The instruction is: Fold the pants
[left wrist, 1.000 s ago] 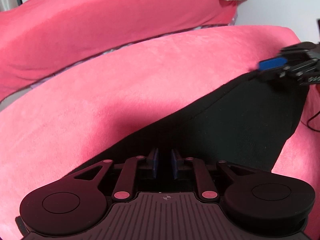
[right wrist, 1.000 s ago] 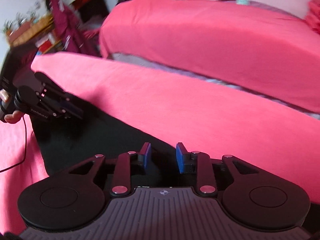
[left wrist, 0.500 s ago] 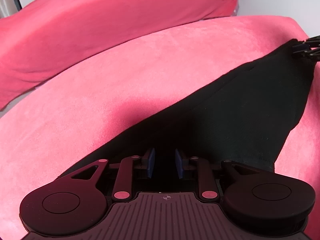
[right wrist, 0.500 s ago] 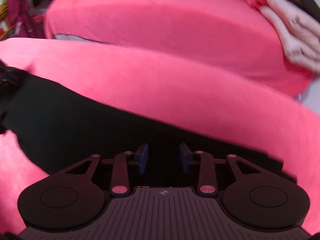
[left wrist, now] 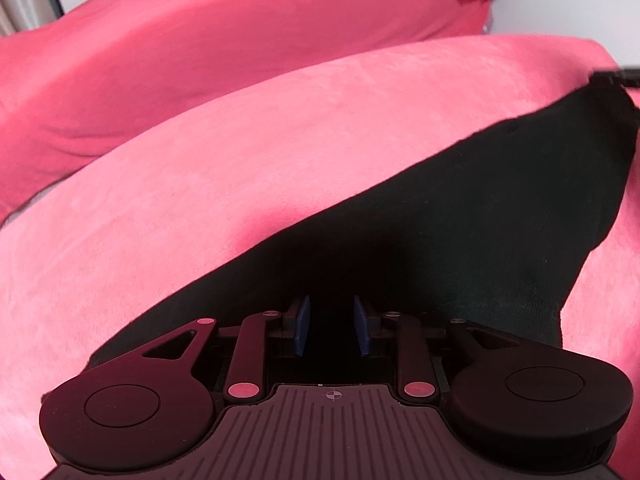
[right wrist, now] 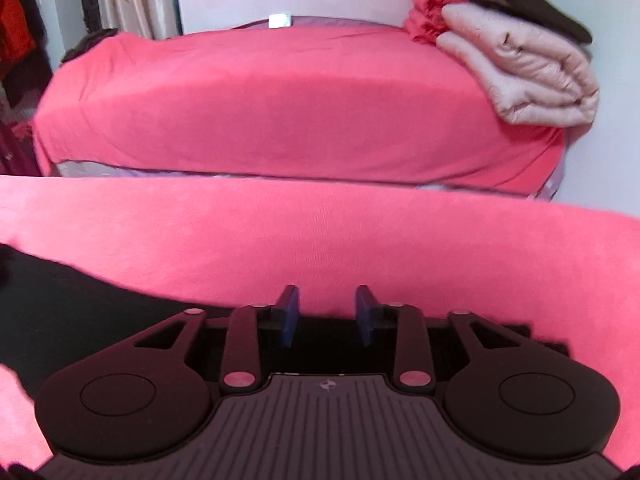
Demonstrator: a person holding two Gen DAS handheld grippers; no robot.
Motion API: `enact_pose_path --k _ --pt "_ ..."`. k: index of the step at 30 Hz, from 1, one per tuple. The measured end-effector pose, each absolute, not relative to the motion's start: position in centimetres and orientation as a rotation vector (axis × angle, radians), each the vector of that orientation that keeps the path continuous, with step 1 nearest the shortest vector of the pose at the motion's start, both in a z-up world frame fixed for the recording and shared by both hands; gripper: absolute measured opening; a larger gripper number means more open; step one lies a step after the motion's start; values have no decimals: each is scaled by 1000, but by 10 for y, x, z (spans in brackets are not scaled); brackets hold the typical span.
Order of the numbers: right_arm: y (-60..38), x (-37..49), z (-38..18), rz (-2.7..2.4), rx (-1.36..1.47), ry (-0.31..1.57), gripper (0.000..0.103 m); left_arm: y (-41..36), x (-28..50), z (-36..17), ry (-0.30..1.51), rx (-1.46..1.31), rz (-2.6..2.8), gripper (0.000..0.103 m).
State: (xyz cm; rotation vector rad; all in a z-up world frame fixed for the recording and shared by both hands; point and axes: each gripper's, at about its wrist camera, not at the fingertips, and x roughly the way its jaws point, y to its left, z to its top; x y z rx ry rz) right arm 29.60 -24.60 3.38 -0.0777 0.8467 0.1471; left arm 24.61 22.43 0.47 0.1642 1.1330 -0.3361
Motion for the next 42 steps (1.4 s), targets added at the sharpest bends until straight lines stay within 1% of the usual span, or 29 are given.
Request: enact_pose_path --k 2,3,4,5,6,7,10,12,17,23,29,33,37,38,39,40,41,42 --pt "-238 296 16 140 -133 924 41 226 248 4 1133 153 -328 88" --pt "-235 294 13 134 -176 905 41 228 249 6 1137 136 -317 87" --pt "-228 293 17 127 -200 886 41 231 250 10 1137 114 -298 91" --pt "-223 295 22 125 -196 873 41 237 248 16 1128 91 -282 90" --pt "-219 295 28 143 -173 844 42 244 244 21 1116 78 -270 98" --pt "-212 295 34 175 -160 816 42 251 238 27 1105 77 -249 103" --pt "-178 296 45 318 -205 784 42 279 213 40 1070 69 -152 103" --pt "-144 298 46 445 -234 793 41 304 192 43 1063 -3 -75 103" --pt "-46 299 35 754 -270 817 41 342 145 30 1076 -110 85 103" --pt "84 311 30 1043 -343 805 41 359 117 14 1058 -193 146 103" --pt "201 322 32 1174 -346 778 41 357 111 11 1011 -209 136 103" --pt "260 323 24 1226 -376 783 42 359 101 13 986 -230 121 103" --pt "296 321 -1 1217 -479 812 42 365 95 10 960 -250 114 103" --pt "301 321 -9 1205 -506 824 40 365 95 8 954 -255 113 103" --pt "301 319 -14 1194 -520 814 22 366 93 8 948 -260 112 103" --pt "302 315 -14 1199 -523 789 13 366 91 8 942 -262 113 103" --pt "302 312 -11 1212 -524 773 10 366 89 7 938 -264 113 103" --pt "300 308 -8 1223 -526 753 9 366 86 8 933 -265 111 103"
